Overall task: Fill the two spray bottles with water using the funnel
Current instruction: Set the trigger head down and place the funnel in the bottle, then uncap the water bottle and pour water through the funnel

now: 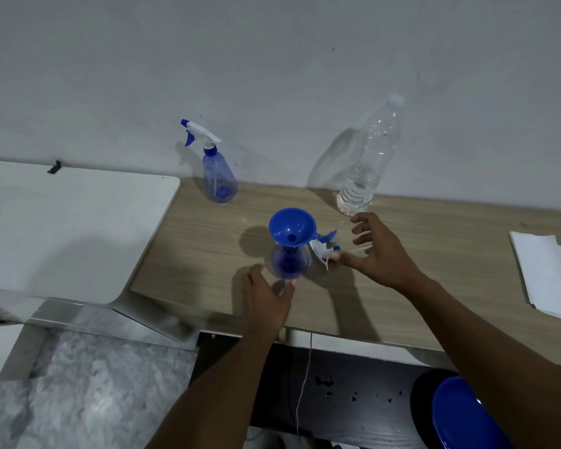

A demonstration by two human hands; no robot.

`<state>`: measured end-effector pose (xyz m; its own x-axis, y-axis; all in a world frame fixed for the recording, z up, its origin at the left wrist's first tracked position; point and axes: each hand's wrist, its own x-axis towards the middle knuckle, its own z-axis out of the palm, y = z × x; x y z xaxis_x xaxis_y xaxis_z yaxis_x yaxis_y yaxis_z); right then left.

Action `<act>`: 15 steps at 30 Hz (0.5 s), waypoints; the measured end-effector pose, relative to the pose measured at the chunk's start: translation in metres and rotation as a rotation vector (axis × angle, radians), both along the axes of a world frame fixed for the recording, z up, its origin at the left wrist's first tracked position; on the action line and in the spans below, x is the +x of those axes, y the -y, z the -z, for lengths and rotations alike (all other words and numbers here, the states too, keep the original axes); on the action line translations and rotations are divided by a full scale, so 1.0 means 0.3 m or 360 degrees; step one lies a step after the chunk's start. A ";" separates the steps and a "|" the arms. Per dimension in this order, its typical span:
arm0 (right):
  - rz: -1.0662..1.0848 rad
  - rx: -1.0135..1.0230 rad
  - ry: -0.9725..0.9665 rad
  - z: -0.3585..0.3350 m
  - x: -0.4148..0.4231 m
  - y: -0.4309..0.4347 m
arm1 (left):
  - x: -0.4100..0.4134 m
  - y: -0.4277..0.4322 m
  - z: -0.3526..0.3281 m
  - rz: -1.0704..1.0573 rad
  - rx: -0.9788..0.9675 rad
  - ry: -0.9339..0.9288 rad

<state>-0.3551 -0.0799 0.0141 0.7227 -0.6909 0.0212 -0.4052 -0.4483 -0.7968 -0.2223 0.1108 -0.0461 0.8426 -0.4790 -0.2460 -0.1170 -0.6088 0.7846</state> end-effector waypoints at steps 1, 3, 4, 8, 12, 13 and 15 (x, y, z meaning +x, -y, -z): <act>0.0063 -0.0007 0.0017 0.002 -0.014 0.009 | -0.044 -0.015 -0.005 0.0002 0.0053 0.0098; 0.0203 -0.0109 0.0059 -0.003 -0.029 0.039 | -0.126 -0.016 0.004 0.0127 0.0128 0.0203; 0.0276 -0.0203 0.0086 -0.016 -0.028 0.064 | -0.160 0.004 0.010 0.0211 0.0110 0.0188; 0.0553 -0.0557 0.0274 -0.182 0.031 0.221 | -0.246 0.215 -0.041 0.0487 -0.0130 0.0095; 0.0522 -0.0717 0.0084 -0.417 0.158 0.415 | -0.264 0.495 -0.147 0.0582 -0.0230 0.0263; 0.0442 -0.0752 -0.0100 -0.456 0.189 0.457 | -0.258 0.555 -0.176 0.0570 -0.0222 0.0248; 0.0244 -0.0818 -0.0447 -0.499 0.234 0.513 | -0.232 0.647 -0.215 0.0469 -0.0237 0.0192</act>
<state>-0.2850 -0.2337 0.1638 0.6420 -0.7393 0.2031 -0.6590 -0.6675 -0.3467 -0.2918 -0.0832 0.0183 0.6814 -0.7293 -0.0620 -0.3683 -0.4149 0.8320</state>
